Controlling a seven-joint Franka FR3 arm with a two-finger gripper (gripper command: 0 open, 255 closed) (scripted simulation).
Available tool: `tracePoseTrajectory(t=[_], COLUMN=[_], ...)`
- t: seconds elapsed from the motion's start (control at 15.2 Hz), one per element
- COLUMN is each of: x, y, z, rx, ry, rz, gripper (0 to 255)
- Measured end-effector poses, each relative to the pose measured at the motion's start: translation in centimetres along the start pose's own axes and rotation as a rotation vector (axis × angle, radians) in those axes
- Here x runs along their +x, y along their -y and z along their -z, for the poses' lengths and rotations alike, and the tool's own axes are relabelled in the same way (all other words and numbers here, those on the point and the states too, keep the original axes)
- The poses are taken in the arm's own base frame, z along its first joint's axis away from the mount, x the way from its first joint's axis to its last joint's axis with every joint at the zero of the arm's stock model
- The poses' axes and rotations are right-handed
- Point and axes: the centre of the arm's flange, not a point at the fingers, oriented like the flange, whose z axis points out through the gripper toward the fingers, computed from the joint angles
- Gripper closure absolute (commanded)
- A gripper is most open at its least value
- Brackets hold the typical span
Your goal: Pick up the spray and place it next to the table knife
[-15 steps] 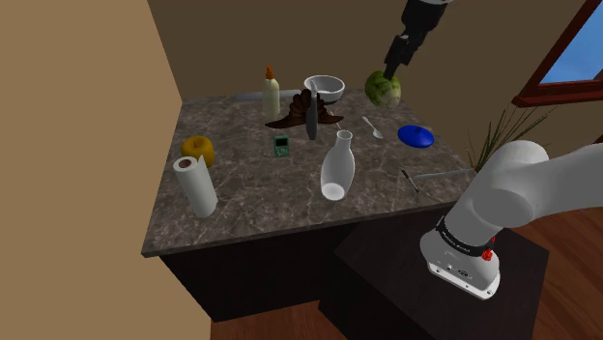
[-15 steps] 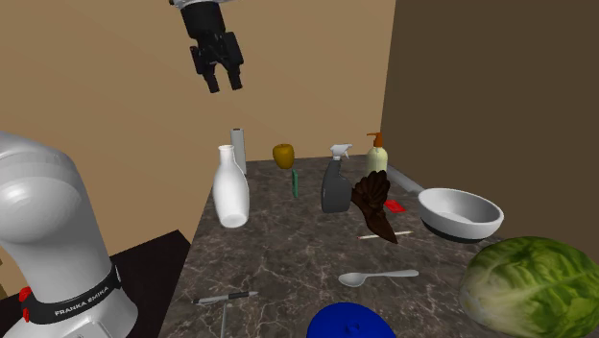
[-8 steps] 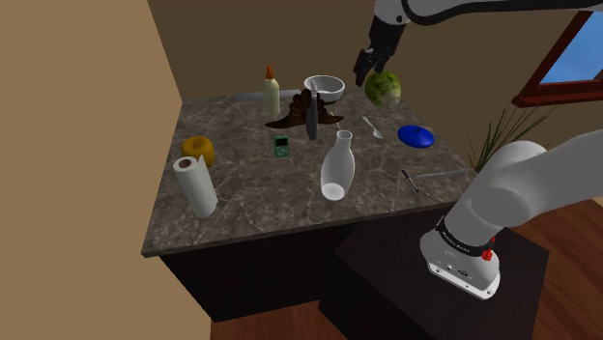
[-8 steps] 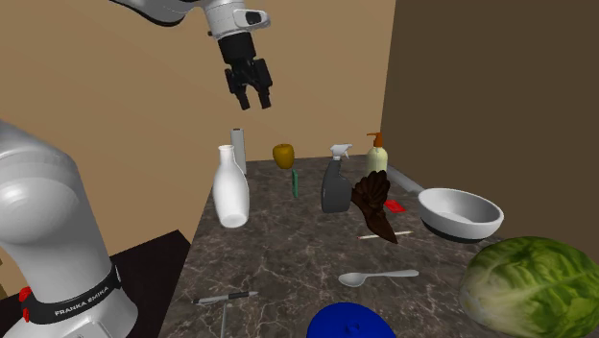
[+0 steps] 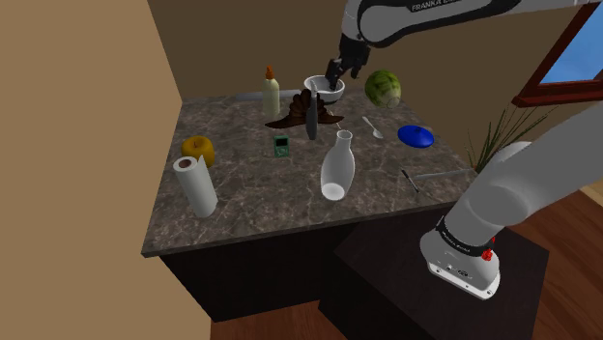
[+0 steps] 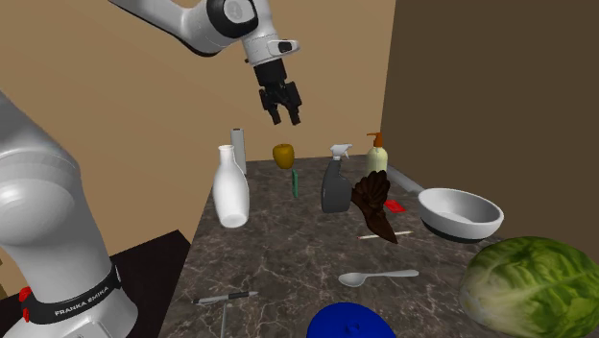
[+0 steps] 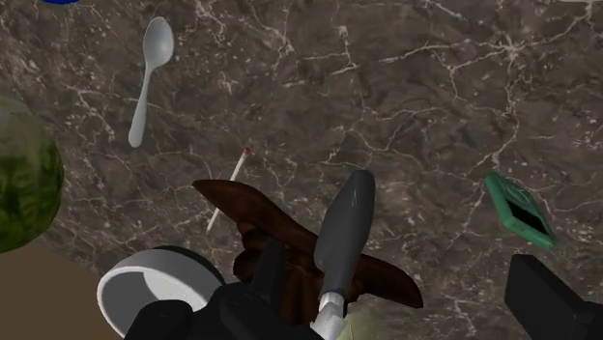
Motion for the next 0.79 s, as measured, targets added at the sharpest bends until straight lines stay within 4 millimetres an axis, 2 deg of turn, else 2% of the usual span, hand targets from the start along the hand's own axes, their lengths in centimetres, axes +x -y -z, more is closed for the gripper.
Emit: tracePoseTrajectory(t=[0.79], x=[11.0], y=[-0.4], z=[-10.4], rx=[-0.051], ry=[-0.043], rz=[-0.139], gripper=[0])
